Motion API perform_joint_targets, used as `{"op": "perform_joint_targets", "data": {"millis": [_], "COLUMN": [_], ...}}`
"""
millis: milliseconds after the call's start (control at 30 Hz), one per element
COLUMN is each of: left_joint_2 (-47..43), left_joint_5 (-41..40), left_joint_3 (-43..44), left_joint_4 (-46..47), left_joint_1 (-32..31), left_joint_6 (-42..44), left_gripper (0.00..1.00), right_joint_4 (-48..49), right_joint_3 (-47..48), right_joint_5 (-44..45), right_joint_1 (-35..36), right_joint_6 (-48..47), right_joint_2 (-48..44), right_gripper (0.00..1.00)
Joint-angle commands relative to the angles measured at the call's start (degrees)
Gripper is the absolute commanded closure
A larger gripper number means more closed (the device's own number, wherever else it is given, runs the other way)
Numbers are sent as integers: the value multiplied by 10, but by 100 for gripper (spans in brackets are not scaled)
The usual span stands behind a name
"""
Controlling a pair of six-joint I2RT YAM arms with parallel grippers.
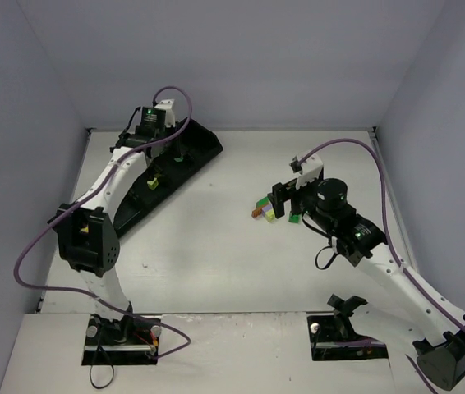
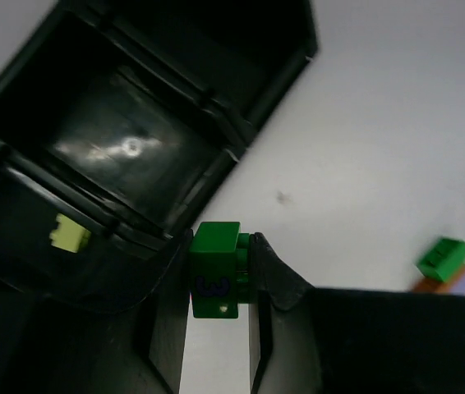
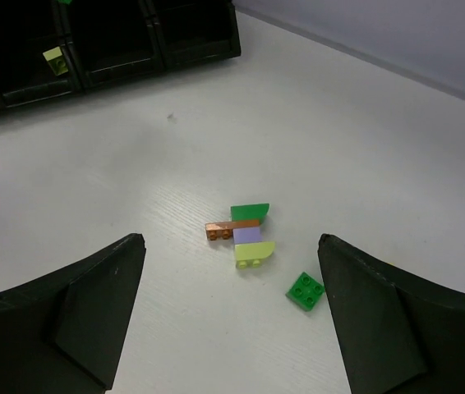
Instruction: Sort the legos into containers by color
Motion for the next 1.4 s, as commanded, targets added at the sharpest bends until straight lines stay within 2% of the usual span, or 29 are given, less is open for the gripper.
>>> {"op": "perform_joint_targets", "data": {"millis": [0, 67, 133, 200, 433, 600, 633, 800, 867, 1000, 1100, 1233, 1367], "left_joint_2": [56, 100, 126, 157, 217, 214, 210, 148, 121, 59, 38, 41, 79], "left_joint_5": [-104, -133, -139, -154, -155, -143, -140, -116, -109, -110, -115, -126, -142], "left_joint_3": [63, 97, 119, 137, 200, 202, 198, 161, 136, 78, 40, 30, 57], "left_joint_4": [46, 50, 51, 54, 47, 49, 51, 29, 32, 27, 27, 24, 28], "left_joint_1": [19, 23, 25, 27, 42, 42, 42, 22, 2, -77, -156, -261, -326], "left_joint_6": [34, 57, 63, 71, 77, 78, 75, 55, 52, 35, -6, -81, -125], "left_gripper": [99, 93, 93, 85, 69, 48, 40, 32, 32, 32, 32, 32, 32], "right_joint_4": [16, 10, 5, -1, -17, -22, -24, -43, -50, -78, -100, -128, -148], "right_joint_3": [-3, -3, -1, 0, 4, 0, 0, 5, 6, 12, 9, 0, -17], "right_joint_5": [45, 41, 44, 43, 56, 84, 90, 121, 124, 132, 136, 119, 90], "right_joint_1": [-3, -3, -3, -3, -2, -5, -6, -25, -39, -90, -112, -178, -249], "right_joint_6": [47, 54, 56, 59, 78, 105, 110, 146, 167, 199, 227, 257, 265], "right_joint_2": [-11, -7, -5, -2, 15, 26, 32, 39, 37, 40, 39, 25, 6], "right_gripper": [18, 18, 19, 19, 21, 22, 22, 27, 29, 35, 38, 38, 38]}}
